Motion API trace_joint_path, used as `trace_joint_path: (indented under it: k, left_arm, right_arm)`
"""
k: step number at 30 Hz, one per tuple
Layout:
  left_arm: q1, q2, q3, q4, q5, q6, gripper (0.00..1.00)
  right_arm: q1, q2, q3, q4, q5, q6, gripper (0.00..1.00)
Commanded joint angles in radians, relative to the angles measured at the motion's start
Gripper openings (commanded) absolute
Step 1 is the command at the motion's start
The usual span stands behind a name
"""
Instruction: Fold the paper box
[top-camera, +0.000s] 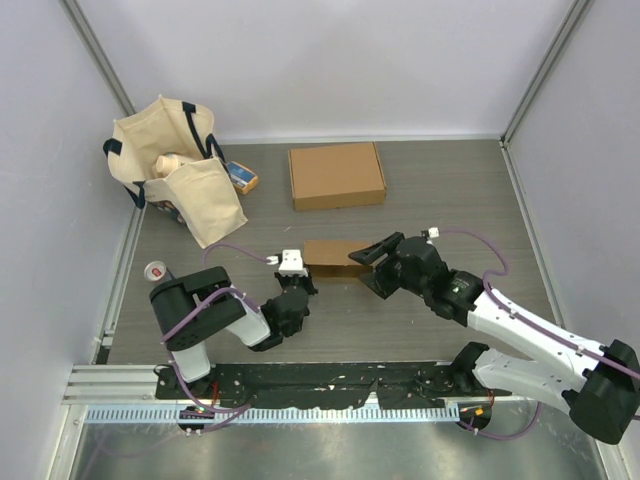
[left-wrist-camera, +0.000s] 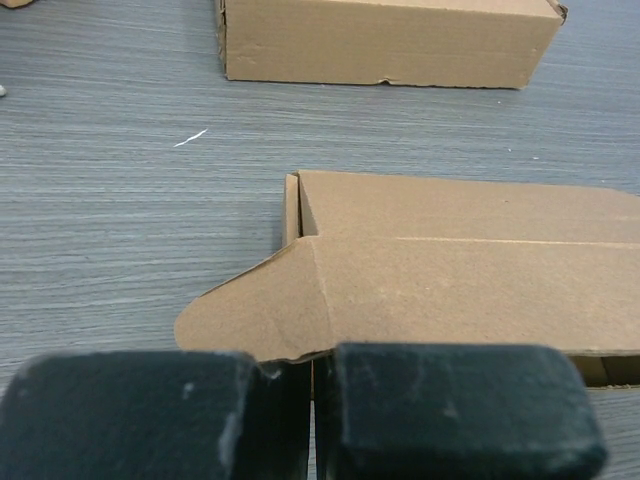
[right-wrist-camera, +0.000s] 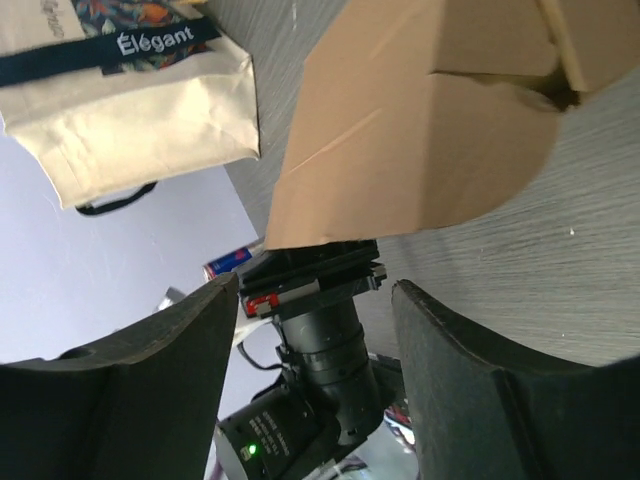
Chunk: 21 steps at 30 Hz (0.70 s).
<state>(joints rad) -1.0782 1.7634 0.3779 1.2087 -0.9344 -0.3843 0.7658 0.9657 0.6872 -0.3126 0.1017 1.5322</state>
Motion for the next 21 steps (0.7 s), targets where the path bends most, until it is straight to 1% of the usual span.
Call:
trace_joint_path:
  k: [1,5,7,9,12,14,15,17,18,19,20,21]
  left_arm:
    - [-0.009,0.027,-0.005,-0.069,-0.038,0.015,0.00]
    - [-0.017,0.025,-0.002,-0.069,-0.035,0.019,0.00]
    - [-0.025,0.027,0.000,-0.069,-0.050,0.016,0.00]
    - [-0.029,0.024,-0.004,-0.066,-0.053,0.019,0.00]
    - [-0.035,0.018,-0.004,-0.064,-0.046,0.030,0.00]
    - [-0.045,0.011,-0.007,-0.066,-0.053,0.036,0.00]
    - [-0.051,0.005,-0.017,-0.069,-0.061,0.035,0.12]
    - [-0.089,-0.062,-0.042,-0.098,-0.069,0.028,0.41]
    - [-0.110,-0.100,-0.068,-0.185,-0.067,0.013,0.66]
    - [-0.164,-0.224,-0.077,-0.263,-0.064,-0.049,0.71]
    - [-0.196,-0.298,-0.083,-0.366,-0.044,-0.107,0.75]
    - [-0.253,-0.399,-0.082,-0.616,-0.006,-0.158,0.78]
  right_arm:
    - [0.004,-0.027,-0.089,0.157,0.016,0.178,0.63]
    - [0.006,0.001,-0.138,0.259,0.055,0.224,0.62]
    - [0.004,0.053,-0.137,0.305,0.093,0.218,0.49]
    - [0.003,0.131,-0.129,0.369,0.084,0.220,0.45]
    - [0.004,0.211,-0.117,0.432,0.069,0.242,0.42]
    - [0.004,0.235,-0.130,0.461,0.075,0.262,0.35]
    - [0.006,0.246,-0.141,0.475,0.078,0.296,0.25]
    - [0.006,0.254,-0.172,0.521,0.082,0.307,0.14]
    - [0.007,0.264,-0.176,0.521,0.085,0.307,0.11]
    - [0.007,0.271,-0.178,0.521,0.087,0.306,0.11]
    - [0.007,0.277,-0.186,0.532,0.092,0.302,0.11]
    - [0.007,0.287,-0.195,0.549,0.089,0.298,0.12]
